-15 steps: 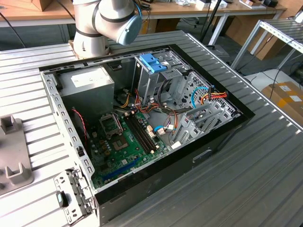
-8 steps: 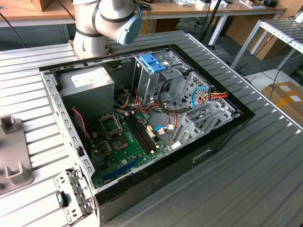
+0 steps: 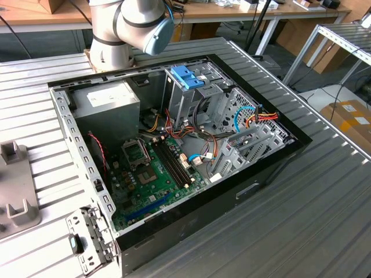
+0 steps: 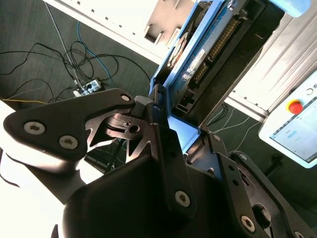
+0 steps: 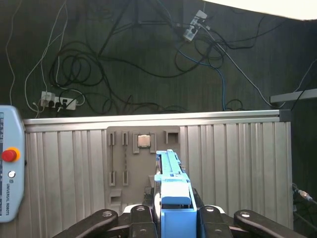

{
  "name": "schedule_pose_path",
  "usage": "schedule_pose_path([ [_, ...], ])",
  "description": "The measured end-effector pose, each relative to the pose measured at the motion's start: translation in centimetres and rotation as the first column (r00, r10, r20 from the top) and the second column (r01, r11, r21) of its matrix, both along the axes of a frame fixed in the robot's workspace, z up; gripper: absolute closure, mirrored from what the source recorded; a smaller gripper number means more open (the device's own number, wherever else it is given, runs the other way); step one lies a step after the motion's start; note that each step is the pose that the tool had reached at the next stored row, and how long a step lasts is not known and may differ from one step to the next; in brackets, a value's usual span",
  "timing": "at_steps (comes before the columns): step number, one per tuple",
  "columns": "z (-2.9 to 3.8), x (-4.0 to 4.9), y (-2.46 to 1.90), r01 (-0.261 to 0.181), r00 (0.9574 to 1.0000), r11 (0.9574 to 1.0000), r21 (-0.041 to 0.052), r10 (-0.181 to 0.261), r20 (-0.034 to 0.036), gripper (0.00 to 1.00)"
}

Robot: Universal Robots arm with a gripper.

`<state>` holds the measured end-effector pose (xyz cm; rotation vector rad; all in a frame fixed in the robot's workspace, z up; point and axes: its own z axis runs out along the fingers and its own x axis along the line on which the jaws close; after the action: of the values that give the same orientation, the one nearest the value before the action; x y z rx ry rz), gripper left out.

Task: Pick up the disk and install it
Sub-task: 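Pick up the disk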

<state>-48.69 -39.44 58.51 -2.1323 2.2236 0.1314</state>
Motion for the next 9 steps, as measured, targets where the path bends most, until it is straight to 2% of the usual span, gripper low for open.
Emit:
schedule_pose_path([
  [9,-0.09,0.22,-0.12,0.000,1.0000,1.0000,-0.0002,0.000,0.0000,0.63],
])
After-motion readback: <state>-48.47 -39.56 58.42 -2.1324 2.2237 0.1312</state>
